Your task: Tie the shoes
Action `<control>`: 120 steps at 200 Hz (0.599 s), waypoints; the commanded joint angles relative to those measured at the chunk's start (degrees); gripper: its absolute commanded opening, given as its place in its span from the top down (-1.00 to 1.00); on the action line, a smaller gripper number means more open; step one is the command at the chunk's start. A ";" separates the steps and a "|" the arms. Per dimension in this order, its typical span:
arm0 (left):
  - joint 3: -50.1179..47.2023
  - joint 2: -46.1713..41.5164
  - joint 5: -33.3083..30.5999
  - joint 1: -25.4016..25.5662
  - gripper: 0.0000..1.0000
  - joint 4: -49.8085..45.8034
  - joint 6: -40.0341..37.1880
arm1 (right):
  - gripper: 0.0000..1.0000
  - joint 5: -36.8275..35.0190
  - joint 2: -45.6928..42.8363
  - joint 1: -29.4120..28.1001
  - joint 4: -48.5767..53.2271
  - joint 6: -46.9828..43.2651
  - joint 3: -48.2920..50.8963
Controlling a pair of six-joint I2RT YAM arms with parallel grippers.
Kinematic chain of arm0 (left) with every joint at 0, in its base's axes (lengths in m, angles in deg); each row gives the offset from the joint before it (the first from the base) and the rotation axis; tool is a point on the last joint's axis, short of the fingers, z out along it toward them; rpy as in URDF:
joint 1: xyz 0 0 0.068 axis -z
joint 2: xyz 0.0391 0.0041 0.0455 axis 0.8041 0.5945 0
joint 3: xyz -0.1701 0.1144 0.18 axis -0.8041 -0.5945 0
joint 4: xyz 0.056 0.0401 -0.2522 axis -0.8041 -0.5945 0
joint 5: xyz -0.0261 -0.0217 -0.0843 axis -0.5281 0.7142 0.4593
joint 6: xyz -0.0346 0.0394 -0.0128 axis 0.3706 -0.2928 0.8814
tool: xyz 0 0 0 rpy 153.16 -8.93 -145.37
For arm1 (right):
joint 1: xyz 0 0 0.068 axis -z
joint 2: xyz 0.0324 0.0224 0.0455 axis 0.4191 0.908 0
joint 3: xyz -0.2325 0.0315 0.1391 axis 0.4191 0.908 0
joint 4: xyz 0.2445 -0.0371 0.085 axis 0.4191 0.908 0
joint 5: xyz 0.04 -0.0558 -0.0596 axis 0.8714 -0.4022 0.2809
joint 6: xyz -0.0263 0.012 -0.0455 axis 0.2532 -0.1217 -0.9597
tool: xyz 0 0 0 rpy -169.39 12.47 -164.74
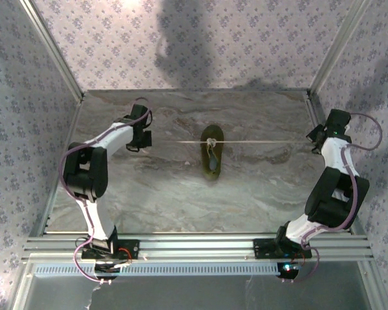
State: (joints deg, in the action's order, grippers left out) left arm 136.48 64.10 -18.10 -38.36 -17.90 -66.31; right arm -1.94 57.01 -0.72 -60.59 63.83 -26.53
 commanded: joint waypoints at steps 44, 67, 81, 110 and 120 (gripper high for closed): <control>-1.65 1.01 -7.18 -3.55 1.00 -2.91 0.13 | 1.00 1.17 1.62 0.77 -1.25 0.52 0.11; -1.67 1.68 -9.19 -3.56 1.00 -3.85 0.22 | 1.00 0.78 1.99 0.84 -0.96 0.43 -0.06; -1.58 2.06 -9.97 -3.56 1.00 -4.19 0.31 | 1.00 0.27 2.07 0.84 -0.63 0.22 -0.07; -1.67 2.60 -11.59 -3.56 1.00 -4.51 0.50 | 1.00 -0.91 2.06 1.34 0.11 0.28 -0.22; -1.84 2.47 -12.03 -3.56 1.00 -4.63 0.64 | 1.00 -1.33 1.91 1.43 0.24 0.40 -0.07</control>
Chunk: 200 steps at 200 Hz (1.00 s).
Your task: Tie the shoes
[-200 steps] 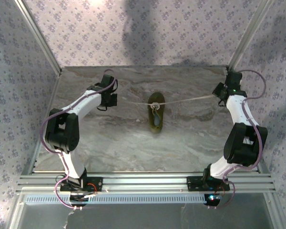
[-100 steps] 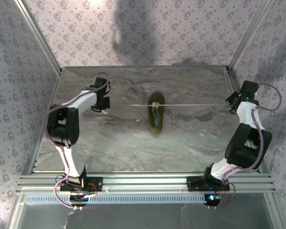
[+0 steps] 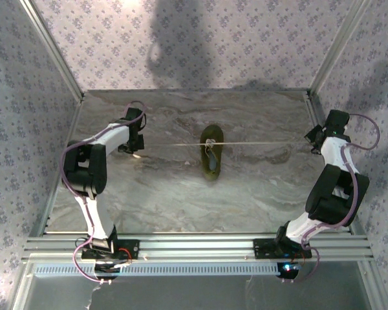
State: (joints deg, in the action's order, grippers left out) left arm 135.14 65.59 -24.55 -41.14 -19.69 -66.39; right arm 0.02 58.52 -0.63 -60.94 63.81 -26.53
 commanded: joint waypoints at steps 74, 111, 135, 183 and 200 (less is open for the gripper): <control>-9.85 -10.35 10.07 6.04 1.00 8.09 1.52 | 1.00 -0.25 -7.85 -10.17 -3.45 -4.90 1.89; -13.96 -17.32 11.33 9.21 1.00 11.62 4.42 | 1.00 -2.30 -14.08 -20.81 -4.32 -9.97 2.96; -15.99 -21.36 11.63 9.77 1.00 12.70 5.39 | 1.00 -2.22 -17.97 -27.14 -4.47 -12.68 3.90; -18.09 -25.24 17.13 9.84 1.00 14.89 5.14 | 1.00 -2.60 -22.77 -38.09 -3.13 -15.80 5.01; -18.18 -25.33 20.78 9.85 1.00 16.20 5.42 | 1.00 -3.86 -23.47 -40.98 -2.19 -16.47 5.12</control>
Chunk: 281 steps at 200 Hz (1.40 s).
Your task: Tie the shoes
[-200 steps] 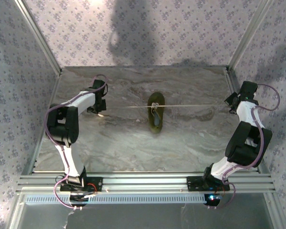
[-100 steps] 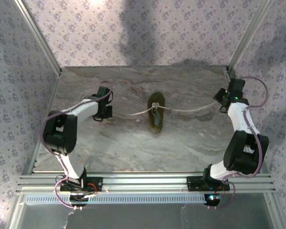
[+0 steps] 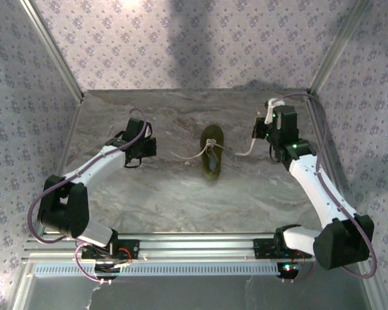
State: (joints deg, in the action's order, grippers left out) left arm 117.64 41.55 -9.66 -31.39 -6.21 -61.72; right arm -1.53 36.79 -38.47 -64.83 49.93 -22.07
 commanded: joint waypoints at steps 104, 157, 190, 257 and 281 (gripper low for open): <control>10.02 3.41 -22.02 9.46 0.48 -28.66 -1.12 | 1.00 -10.08 -9.30 -7.05 5.74 -2.03 6.02; 8.30 6.52 -28.17 12.50 -0.58 -29.87 2.71 | 1.00 -9.57 -9.70 -7.30 6.61 -2.14 5.94; 6.63 6.40 -5.57 12.65 -0.59 -12.31 -11.33 | 1.00 -9.34 -10.59 -7.23 6.97 -2.06 6.29; 10.75 16.41 20.32 10.82 -0.48 -4.44 -37.66 | 1.00 -4.48 -10.83 -6.72 9.28 -1.01 5.93; 15.06 19.91 18.41 9.64 -0.48 -6.13 -39.74 | 1.00 -4.23 -11.11 -6.61 9.82 -0.80 5.77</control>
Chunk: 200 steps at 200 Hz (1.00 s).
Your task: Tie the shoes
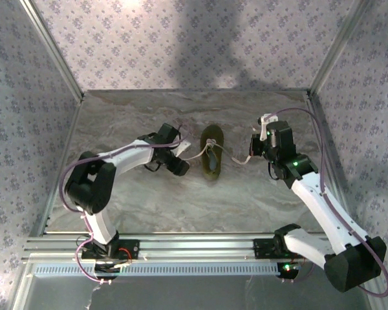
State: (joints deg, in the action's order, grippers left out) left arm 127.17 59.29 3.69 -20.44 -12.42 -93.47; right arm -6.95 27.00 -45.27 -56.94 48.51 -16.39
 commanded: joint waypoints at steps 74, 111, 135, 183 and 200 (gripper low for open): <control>13.34 10.48 6.31 -0.30 -0.44 -1.89 -11.90 | 1.00 0.68 -1.94 0.25 2.72 1.12 0.44; 16.36 13.46 6.99 -0.17 -0.35 -2.15 -11.86 | 1.00 0.61 -2.77 0.27 3.26 1.29 0.61; 18.33 15.28 7.47 0.12 -0.28 -2.93 -12.07 | 1.00 0.41 -3.25 0.27 3.65 1.40 0.69; 20.41 18.28 6.84 0.50 -0.13 -3.81 -12.07 | 1.00 0.26 -3.66 0.28 4.05 1.47 0.63; 20.84 18.82 7.07 0.57 0.05 -4.17 -11.99 | 1.00 0.43 -3.74 0.28 4.22 1.47 0.58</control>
State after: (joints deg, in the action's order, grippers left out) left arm 146.22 76.65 9.40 -20.33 -14.69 -104.53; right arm -6.40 24.29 -45.27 -54.25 48.95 -16.39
